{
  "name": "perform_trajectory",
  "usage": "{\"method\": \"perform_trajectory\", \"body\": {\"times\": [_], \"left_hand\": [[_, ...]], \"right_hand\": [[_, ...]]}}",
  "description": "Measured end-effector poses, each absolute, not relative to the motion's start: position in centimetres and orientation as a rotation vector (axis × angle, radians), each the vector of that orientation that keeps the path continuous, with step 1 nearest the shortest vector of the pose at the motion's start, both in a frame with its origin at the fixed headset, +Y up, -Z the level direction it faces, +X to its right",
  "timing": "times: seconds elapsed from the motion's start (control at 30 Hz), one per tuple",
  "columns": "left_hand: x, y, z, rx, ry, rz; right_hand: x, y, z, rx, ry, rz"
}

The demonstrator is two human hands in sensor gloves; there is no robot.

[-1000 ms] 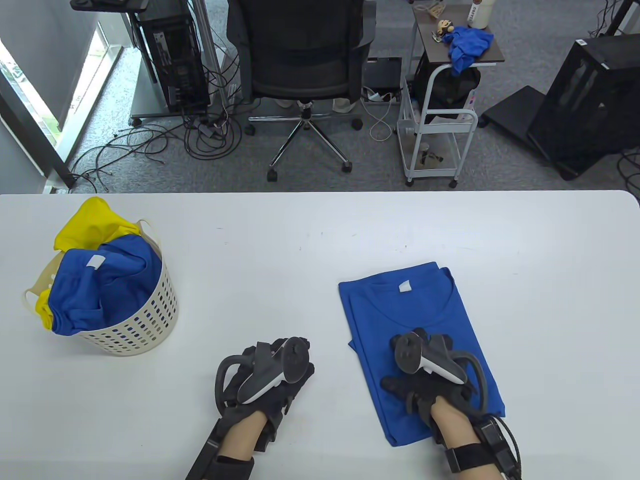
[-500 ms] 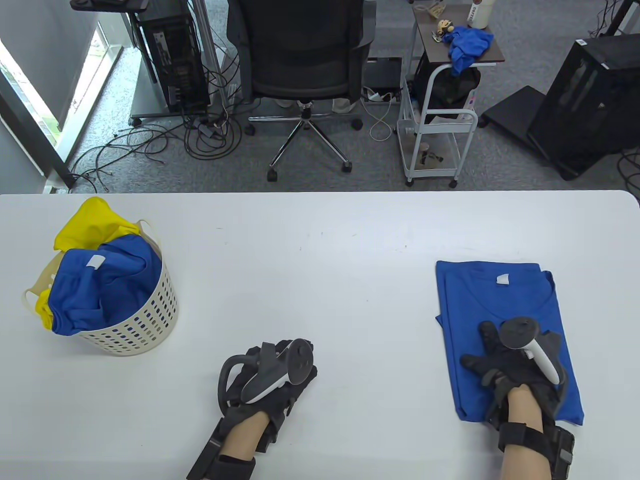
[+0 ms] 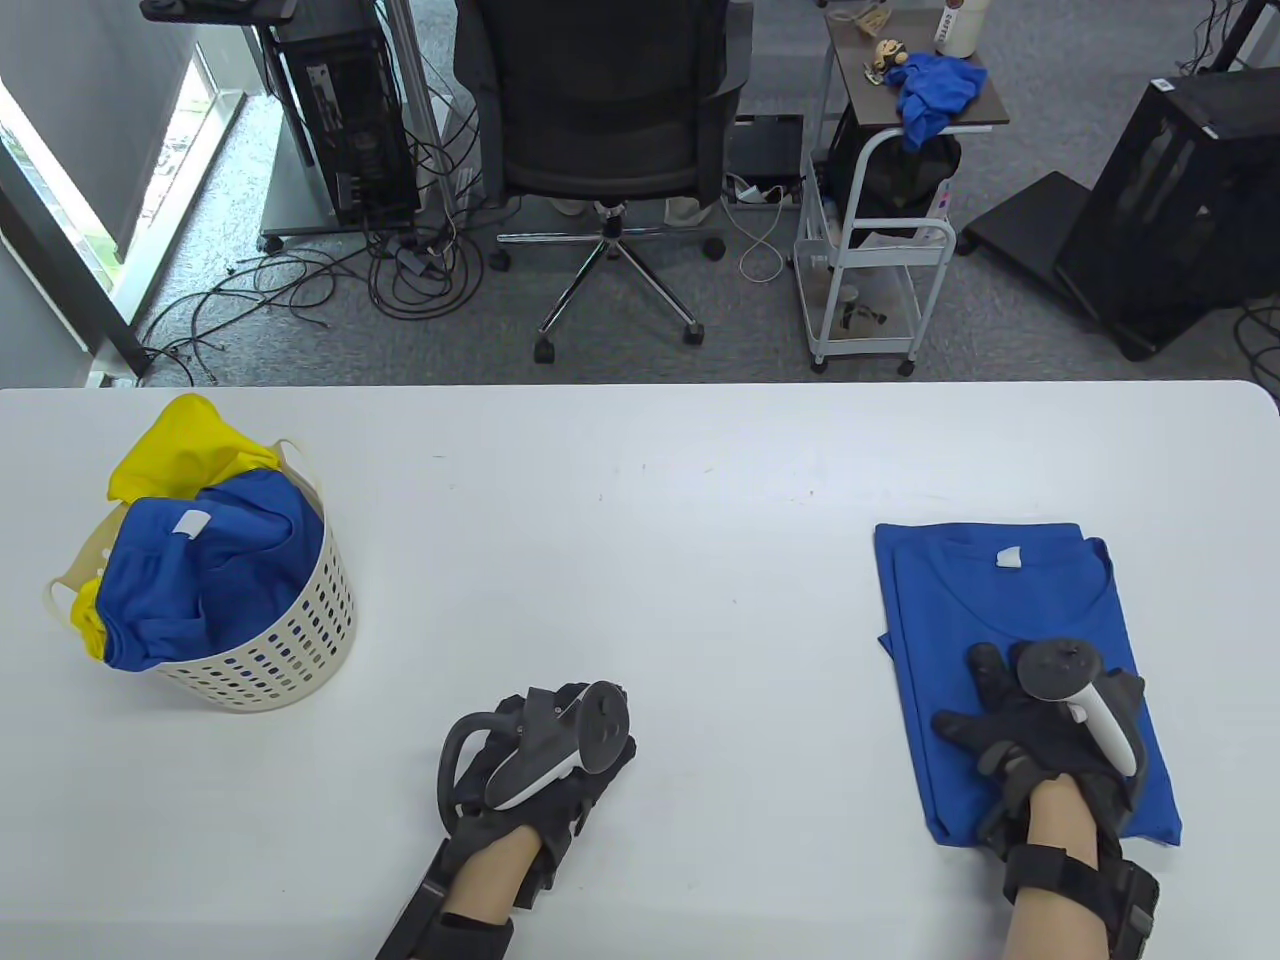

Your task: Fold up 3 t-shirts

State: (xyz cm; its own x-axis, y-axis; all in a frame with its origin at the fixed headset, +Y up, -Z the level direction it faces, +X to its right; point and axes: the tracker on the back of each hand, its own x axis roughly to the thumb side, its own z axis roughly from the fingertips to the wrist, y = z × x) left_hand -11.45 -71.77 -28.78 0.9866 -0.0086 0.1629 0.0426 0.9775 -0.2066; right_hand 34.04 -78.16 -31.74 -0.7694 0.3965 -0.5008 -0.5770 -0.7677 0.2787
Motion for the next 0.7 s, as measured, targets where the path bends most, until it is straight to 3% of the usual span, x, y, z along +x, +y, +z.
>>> {"method": "perform_trajectory", "body": {"times": [0.27, 0.4, 0.7], "left_hand": [[-11.5, -71.9, -28.8, -0.217, -0.162, -0.023], [-11.6, -71.9, -28.9, -0.222, -0.152, -0.025], [-12.2, -72.1, -29.3, -0.223, -0.114, -0.012]], "right_hand": [[33.4, -77.5, -31.5, -0.539, 0.514, 2.519], [32.3, -75.7, -31.4, -0.469, 0.327, 2.534], [26.0, -72.8, -31.1, -0.148, 0.058, 2.673]]}}
